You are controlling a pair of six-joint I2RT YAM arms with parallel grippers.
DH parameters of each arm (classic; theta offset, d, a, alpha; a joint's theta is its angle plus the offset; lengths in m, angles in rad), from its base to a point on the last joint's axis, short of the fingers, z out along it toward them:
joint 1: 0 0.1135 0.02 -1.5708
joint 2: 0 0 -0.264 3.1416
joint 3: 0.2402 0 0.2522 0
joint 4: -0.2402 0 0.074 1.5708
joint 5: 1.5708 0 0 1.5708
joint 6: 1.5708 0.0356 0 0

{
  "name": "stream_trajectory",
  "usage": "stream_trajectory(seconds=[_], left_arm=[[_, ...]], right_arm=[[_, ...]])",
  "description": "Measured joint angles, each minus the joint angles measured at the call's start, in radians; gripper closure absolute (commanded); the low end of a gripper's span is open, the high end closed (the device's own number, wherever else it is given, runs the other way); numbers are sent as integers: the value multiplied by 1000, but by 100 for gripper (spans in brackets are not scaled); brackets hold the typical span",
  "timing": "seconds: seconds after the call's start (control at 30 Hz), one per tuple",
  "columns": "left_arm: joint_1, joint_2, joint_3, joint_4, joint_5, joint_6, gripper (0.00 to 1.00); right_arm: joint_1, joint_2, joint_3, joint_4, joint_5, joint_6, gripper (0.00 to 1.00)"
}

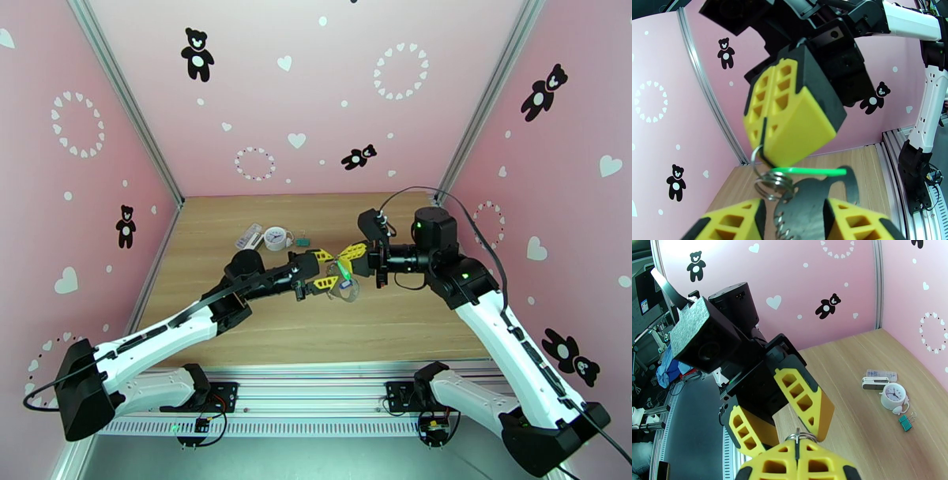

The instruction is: Remove the keys from the keyring

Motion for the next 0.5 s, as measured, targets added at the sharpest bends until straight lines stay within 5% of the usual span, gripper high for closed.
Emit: stream_trajectory(seconds=[0.1, 0.5], left_arm=[[-6, 14, 3, 27, -29, -8, 66], [-6, 27, 4, 70, -51, -15, 75]], right_arm=[[0, 0, 0, 6, -1, 3, 100], [0, -7, 0, 25, -4, 14, 100]])
